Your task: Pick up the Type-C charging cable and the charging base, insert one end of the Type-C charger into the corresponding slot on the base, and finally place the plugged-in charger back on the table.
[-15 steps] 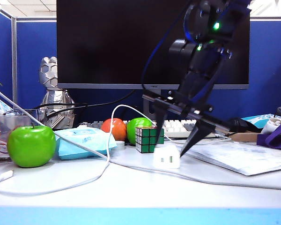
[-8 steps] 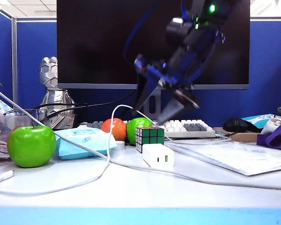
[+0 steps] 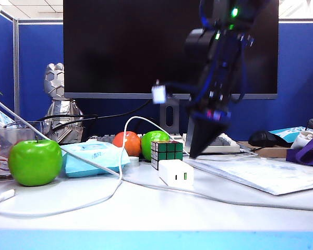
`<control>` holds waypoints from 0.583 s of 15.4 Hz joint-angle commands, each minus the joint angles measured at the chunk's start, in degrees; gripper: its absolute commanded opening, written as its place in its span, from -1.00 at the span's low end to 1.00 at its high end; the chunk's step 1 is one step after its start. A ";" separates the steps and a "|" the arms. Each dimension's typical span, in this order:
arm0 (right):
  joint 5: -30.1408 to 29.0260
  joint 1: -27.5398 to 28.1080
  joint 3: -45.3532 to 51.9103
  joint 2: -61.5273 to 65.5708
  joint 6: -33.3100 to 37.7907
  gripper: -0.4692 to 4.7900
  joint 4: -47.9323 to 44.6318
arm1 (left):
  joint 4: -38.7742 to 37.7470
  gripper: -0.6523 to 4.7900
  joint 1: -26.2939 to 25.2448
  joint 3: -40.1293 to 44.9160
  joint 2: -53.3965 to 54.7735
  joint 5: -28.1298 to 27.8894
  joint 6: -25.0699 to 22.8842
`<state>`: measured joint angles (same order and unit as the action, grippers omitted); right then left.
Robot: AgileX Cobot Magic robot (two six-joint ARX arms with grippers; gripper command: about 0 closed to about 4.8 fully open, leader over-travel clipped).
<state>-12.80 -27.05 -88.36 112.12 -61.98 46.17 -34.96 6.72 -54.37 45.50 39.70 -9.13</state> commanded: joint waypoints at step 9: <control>-5.38 -0.24 -0.20 5.81 -0.61 0.64 -1.55 | 1.18 -0.78 0.04 -0.22 -0.15 0.61 0.15</control>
<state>-17.67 -27.11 -88.33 118.45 -62.50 44.47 -34.52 6.72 -54.37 45.50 39.90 -9.02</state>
